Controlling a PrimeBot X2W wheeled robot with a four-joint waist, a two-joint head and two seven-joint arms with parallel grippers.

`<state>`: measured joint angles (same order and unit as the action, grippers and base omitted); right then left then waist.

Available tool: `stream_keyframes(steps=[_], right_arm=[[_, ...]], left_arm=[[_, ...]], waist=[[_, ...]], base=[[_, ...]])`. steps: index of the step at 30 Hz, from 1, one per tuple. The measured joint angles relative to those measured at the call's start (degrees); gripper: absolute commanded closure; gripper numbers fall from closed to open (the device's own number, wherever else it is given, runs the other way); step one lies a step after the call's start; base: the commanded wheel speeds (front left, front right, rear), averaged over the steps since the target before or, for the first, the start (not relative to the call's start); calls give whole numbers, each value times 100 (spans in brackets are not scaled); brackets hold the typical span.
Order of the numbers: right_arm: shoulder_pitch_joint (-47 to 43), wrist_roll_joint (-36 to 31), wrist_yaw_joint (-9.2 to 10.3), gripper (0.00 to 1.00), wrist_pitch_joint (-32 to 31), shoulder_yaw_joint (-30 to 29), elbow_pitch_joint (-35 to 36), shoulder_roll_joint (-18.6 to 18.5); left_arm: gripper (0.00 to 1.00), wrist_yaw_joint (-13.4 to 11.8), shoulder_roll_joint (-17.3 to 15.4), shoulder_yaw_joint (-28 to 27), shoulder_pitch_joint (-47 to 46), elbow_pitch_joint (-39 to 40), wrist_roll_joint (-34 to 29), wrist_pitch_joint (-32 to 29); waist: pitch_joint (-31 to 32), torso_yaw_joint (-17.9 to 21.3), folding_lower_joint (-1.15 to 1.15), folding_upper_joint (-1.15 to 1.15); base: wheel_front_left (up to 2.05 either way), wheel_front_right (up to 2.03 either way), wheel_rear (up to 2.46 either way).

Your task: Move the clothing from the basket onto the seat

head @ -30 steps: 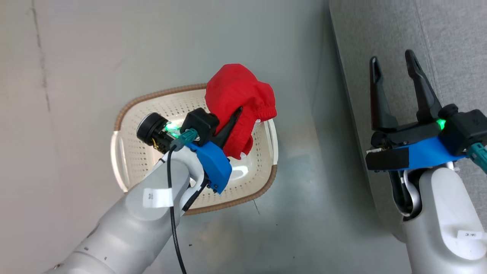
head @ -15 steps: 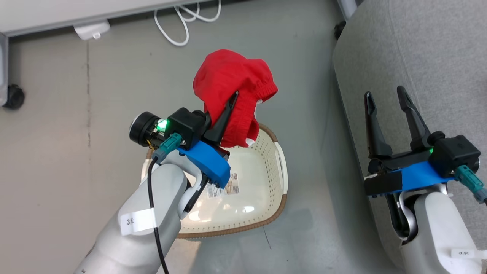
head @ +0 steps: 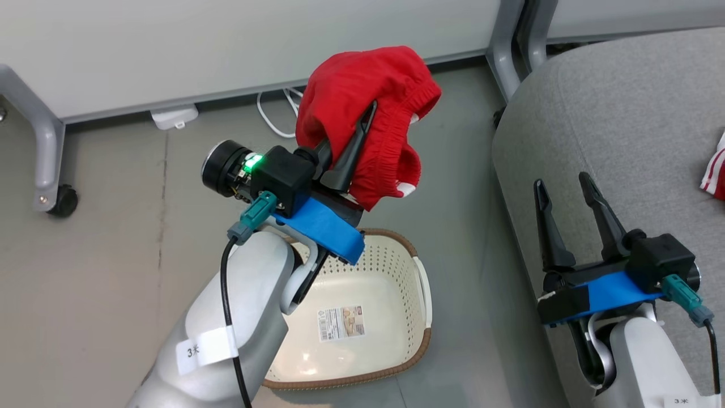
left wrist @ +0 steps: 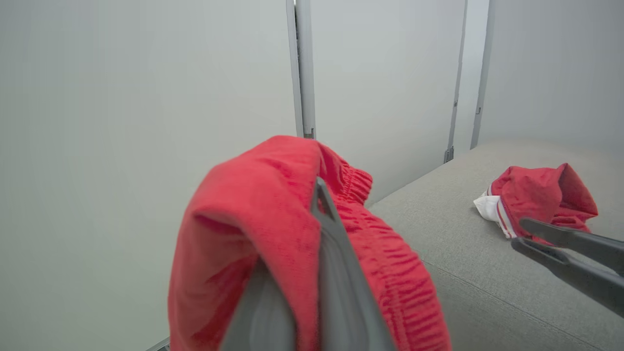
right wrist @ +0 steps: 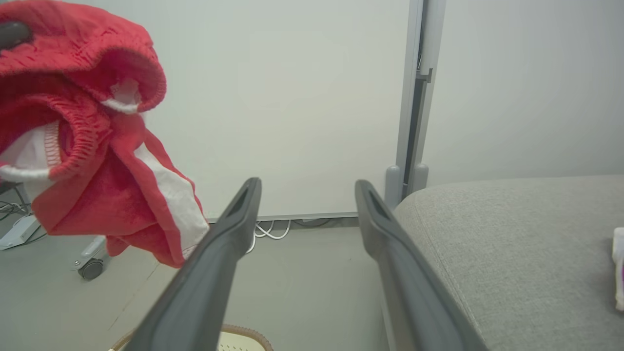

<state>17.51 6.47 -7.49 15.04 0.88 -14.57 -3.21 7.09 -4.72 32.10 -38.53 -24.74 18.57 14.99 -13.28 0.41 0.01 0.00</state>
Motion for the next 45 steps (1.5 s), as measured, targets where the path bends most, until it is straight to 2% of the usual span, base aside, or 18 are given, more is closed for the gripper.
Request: stream_keyframes(steps=[11, 21, 35, 45], right_arm=[[-338, 21, 0, 0, 0, -16, -67, 18], [-474, 13, 0, 0, 0, 86, -64, 25], [-92, -43, 0, 0, 1, 950, 29, -141], [546, -97, 0, 0, 0, 1466, -294, -315]], left_arm=[[100, 32, 76, 146, 75, 327, -131, 0], [100, 33, 41, 324, 91, 405, -91, 0], [100, 34, 34, 573, 84, 427, -46, 1], [100, 34, 83, 839, -16, 534, -48, 0]], waist=[[559, -46, 0, 0], [726, -70, 0, 0], [619, -145, -1, 0], [455, -280, -1, 0]], base=[[0, 0, 0], [0, 0, 0], [0, 0, 0], [0, 0, 0]])
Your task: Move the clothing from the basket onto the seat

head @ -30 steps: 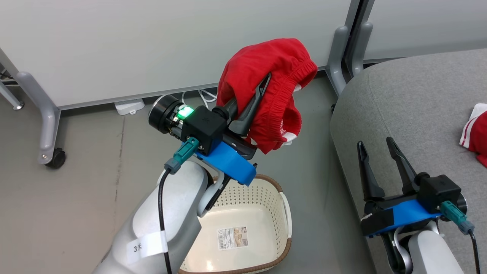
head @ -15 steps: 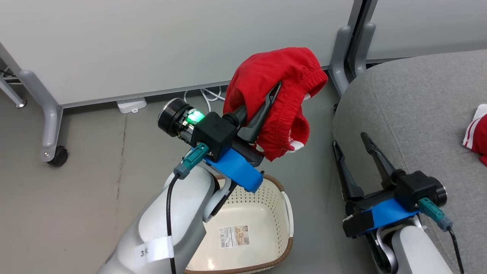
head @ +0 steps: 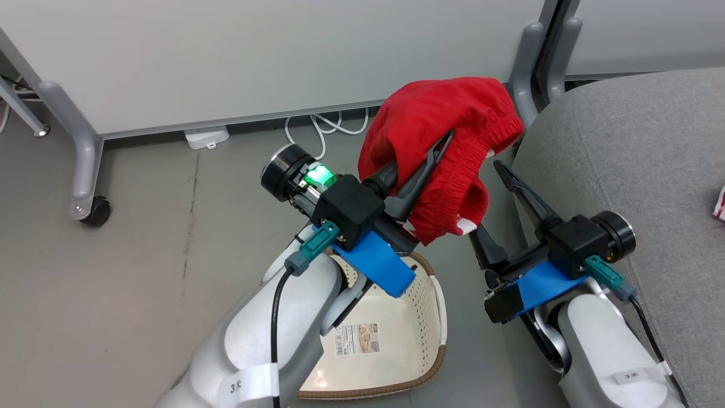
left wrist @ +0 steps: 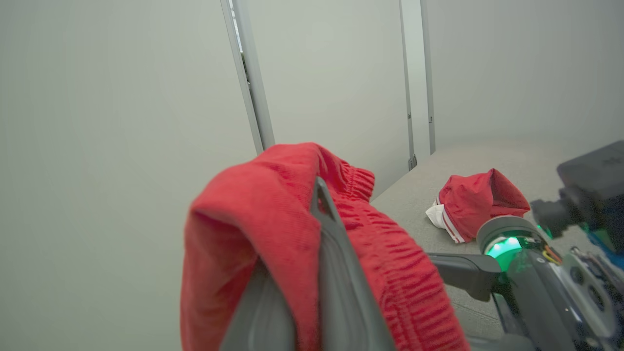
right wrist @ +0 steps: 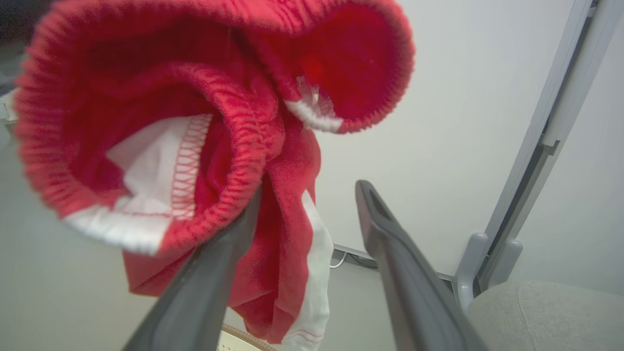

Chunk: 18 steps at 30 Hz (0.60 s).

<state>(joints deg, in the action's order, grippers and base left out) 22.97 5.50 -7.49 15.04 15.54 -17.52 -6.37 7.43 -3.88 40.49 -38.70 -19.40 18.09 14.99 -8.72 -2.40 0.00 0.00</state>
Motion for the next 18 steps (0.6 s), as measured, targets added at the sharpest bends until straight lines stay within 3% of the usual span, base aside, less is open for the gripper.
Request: stream_keyframes(steps=[12, 14, 18], right_arm=[[800, -82, 0, 0, 1, 246, -782, -158], [859, -56, 0, 100, 0, 260, -878, -162], [883, 18, 0, 100, 0, 310, -942, -164]], left_arm=[[100, 0, 42, 303, -135, 98, 15, 0], [100, 0, 41, 316, -137, 97, 19, 0], [100, 0, 27, 321, -137, 88, 49, 0]], waist=[[-149, -177, 0, 0], [-153, -194, 0, 0], [-147, -195, 0, 0]], base=[[0, 0, 0], [0, 0, 0], [0, 0, 0]])
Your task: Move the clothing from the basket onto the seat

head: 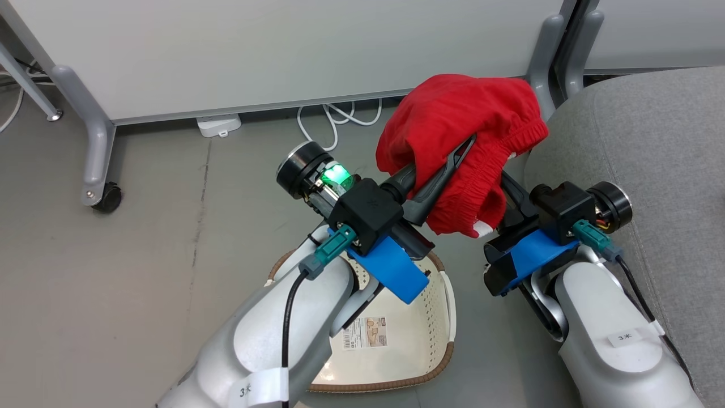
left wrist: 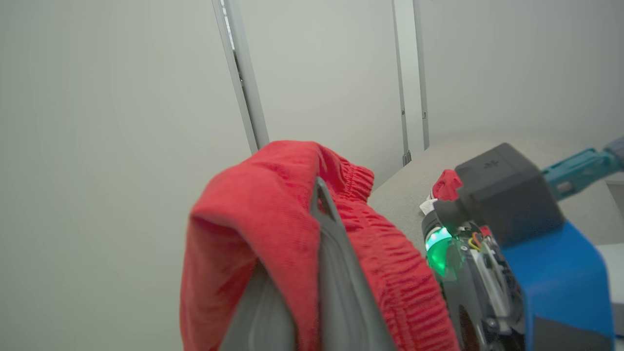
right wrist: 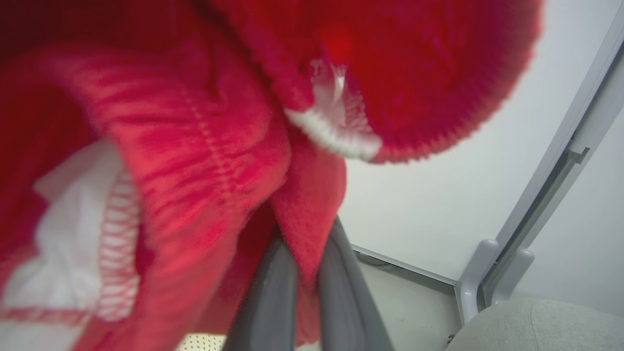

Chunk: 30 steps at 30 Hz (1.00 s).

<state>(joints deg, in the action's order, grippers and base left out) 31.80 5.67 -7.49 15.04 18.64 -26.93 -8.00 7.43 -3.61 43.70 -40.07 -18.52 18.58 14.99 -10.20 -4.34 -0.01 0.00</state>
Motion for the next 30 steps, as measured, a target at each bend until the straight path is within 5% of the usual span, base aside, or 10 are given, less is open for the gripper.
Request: stream_keyframes(steps=[23, 25, 30], right_arm=[[-21, 73, 0, 100, 0, 8, 74, -19], [-21, 79, 0, 100, 0, 2, 79, -19], [-20, 94, 0, 100, 0, -69, 100, -18]], left_arm=[[100, 0, -40, -24, 3, -55, -19, 0], [0, 0, -40, -48, 4, -93, -46, 1], [0, 0, -33, -42, 36, -241, -30, 1]], waist=[[-17, 52, 0, 0], [-27, 52, 0, 0], [-72, 47, 0, 0]], base=[[0, 0, 0], [0, 0, 0], [0, 0, 0]])
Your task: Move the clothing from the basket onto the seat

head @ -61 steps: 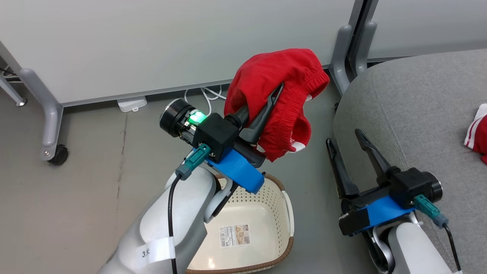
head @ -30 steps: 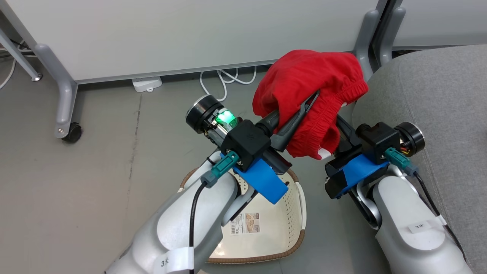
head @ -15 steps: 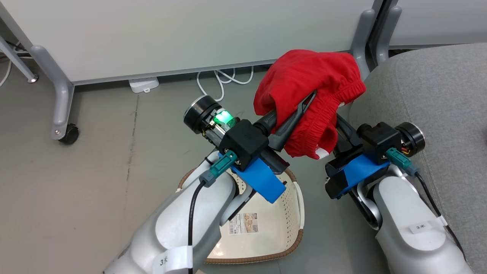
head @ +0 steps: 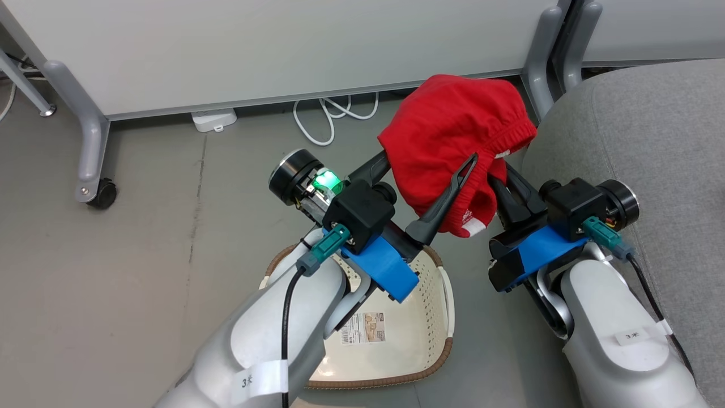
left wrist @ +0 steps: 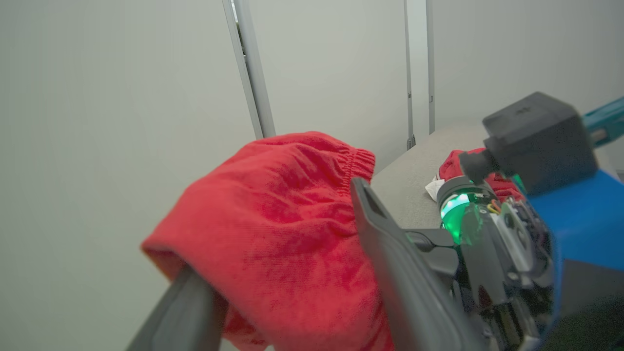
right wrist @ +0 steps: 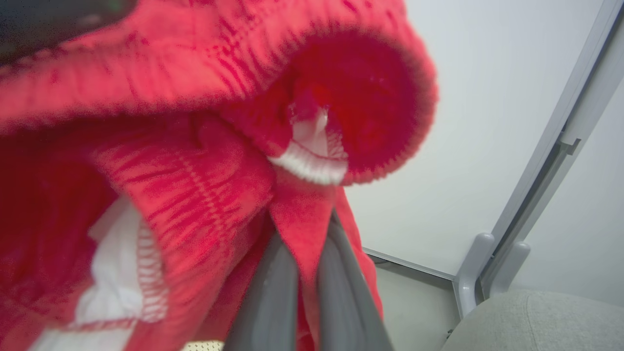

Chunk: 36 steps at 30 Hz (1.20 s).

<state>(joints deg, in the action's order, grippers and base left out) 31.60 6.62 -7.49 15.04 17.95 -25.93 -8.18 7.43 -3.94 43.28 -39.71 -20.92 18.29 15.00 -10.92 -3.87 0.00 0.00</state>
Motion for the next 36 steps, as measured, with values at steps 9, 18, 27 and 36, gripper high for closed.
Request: stream_keyframes(steps=[9, 18, 27, 36], right_arm=[[-8, 9, 0, 100, 0, -315, 86, 40], [-49, 1, 0, 100, 0, -748, 271, 99], [-138, 9, 0, 100, 0, -1116, 581, 186], [-271, 19, 0, 100, 0, -1467, 891, 300]], left_arm=[[0, 0, -110, 158, 97, -283, 140, 1], [0, -40, -330, 81, 203, -287, 147, 1], [0, -136, -509, -11, 237, -144, 129, 1], [0, -182, -660, -32, 227, -26, 59, 1]], waist=[[-134, -2, 0, 0], [-268, 156, 0, 0], [-476, 535, 0, 0], [-670, 1090, 0, 0]], base=[[0, 0, 0], [0, 0, 0], [0, 0, 0], [0, 0, 0]])
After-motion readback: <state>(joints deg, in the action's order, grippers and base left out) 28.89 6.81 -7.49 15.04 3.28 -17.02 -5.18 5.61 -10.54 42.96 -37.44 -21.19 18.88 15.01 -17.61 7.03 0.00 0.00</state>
